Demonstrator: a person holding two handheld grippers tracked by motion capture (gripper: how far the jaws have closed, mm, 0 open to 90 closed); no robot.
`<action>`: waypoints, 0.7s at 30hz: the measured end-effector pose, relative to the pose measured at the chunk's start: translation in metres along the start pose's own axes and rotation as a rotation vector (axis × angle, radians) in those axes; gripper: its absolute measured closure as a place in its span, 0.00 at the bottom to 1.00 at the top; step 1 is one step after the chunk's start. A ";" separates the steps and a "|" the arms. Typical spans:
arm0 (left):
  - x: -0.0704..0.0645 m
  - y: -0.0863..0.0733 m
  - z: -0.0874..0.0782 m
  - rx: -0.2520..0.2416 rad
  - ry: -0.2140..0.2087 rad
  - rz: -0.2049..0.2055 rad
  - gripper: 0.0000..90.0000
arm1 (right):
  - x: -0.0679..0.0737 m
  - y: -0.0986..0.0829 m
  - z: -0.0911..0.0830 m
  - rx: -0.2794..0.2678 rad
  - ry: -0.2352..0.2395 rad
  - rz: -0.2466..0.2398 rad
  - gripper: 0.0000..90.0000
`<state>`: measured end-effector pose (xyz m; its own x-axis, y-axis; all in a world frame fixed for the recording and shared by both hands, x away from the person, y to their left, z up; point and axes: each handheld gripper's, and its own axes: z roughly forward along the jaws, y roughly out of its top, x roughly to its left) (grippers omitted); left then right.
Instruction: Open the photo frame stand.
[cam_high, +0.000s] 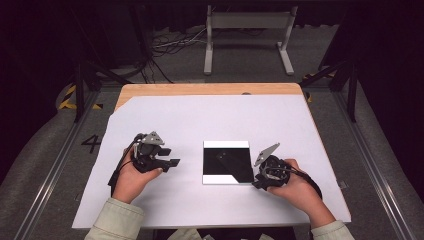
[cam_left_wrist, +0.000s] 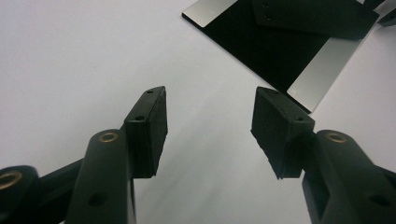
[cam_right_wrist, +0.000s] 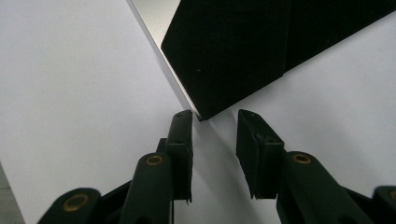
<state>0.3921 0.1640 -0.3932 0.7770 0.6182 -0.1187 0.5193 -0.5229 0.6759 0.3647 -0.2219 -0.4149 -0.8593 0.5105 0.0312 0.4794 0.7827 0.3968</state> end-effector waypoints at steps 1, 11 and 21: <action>0.000 0.000 0.000 0.001 0.000 -0.004 0.51 | 0.000 0.000 0.000 0.003 -0.006 -0.004 0.75; -0.001 0.000 0.003 0.003 -0.001 -0.003 0.51 | 0.006 0.006 0.003 0.020 -0.038 -0.035 0.78; -0.001 0.001 0.005 0.008 -0.005 0.000 0.51 | 0.010 0.006 0.000 0.026 -0.062 -0.087 0.91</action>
<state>0.3934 0.1599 -0.3958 0.7788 0.6152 -0.1224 0.5222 -0.5278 0.6699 0.3591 -0.2122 -0.4125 -0.8858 0.4604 -0.0590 0.4086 0.8338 0.3712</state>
